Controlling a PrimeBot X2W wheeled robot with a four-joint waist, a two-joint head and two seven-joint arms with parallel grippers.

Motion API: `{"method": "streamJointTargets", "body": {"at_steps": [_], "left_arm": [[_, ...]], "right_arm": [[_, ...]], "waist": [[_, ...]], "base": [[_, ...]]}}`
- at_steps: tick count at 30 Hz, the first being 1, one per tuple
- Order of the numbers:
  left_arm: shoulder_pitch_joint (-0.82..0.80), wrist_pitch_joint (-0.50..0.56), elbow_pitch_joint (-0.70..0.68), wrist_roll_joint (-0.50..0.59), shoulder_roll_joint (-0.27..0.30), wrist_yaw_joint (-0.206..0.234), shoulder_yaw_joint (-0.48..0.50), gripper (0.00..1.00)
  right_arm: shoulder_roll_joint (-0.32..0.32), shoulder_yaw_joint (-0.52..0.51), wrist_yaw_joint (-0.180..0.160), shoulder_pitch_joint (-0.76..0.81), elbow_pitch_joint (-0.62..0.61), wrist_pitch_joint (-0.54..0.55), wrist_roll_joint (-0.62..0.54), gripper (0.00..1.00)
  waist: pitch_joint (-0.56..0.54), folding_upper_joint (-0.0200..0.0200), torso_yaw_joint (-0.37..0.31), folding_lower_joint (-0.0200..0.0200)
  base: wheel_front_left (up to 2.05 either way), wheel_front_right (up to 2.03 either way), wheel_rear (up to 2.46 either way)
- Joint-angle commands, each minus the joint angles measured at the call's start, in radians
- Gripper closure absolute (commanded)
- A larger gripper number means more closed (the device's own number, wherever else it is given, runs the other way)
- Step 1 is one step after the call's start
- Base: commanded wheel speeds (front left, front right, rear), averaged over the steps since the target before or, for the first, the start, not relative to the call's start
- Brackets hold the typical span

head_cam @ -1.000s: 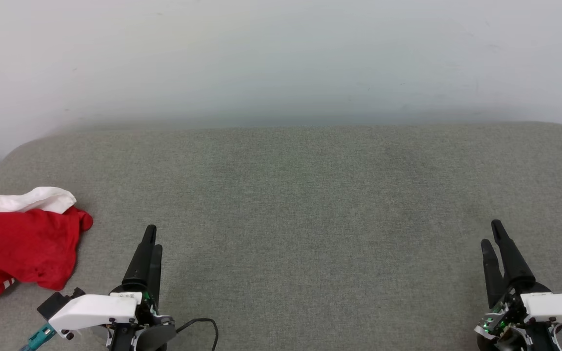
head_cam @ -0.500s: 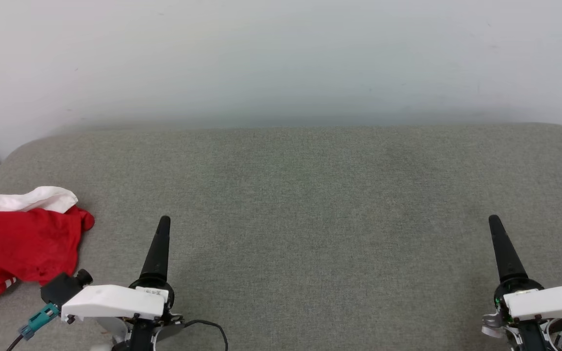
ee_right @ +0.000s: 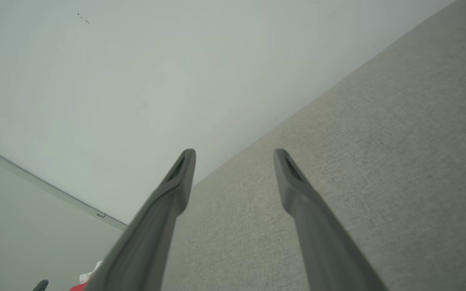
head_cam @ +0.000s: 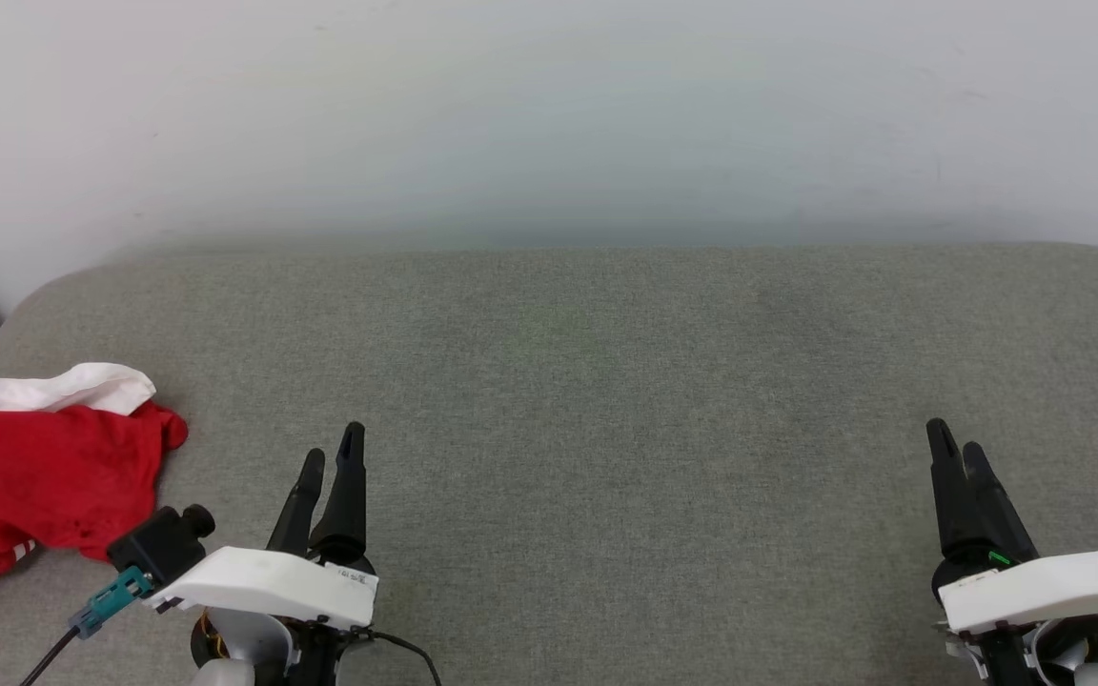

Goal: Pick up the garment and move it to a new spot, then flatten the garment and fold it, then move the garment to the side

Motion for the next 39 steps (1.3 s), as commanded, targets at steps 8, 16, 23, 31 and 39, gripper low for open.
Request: {"method": "streamJointTargets", "body": {"at_steps": [8,16,23,31,39], "left_arm": [[-0.027,-0.033,-0.03,0.166,0.016,0.027,-0.022,0.0],[-0.032,-0.057,-0.032,0.277,0.029,0.052,-0.047,0.0],[-0.031,-0.078,-0.031,0.361,0.04,0.066,-0.07,0.0],[-0.032,-0.098,-0.028,0.45,0.053,0.081,-0.096,0.0],[-0.038,-0.118,-0.017,0.524,0.058,0.092,-0.118,0.0]], "right_arm": [[-0.012,0.014,0.0,-0.004,-0.027,-0.016,-0.157,0.0],[-0.008,0.013,0.0,0.004,-0.038,-0.009,-0.278,0.0],[0.0,0.013,0.0,0.014,-0.051,-0.009,-0.374,0.0],[0.006,0.009,0.0,0.025,-0.068,-0.007,-0.471,0.0],[0.012,0.0,0.0,0.03,-0.087,-0.011,-0.563,0.0]], "waist": [[-0.001,0.0,0.004,0.0],[-0.002,0.0,0.01,0.0],[-0.005,0.0,0.015,0.0],[-0.007,0.0,0.018,0.0],[-0.008,0.0,0.019,0.0]], "base": [[0.0,0.0,0.0],[0.0,0.0,0.0],[0.0,0.0,0.0],[0.0,0.0,0.0],[0.0,0.0,0.0]]}}
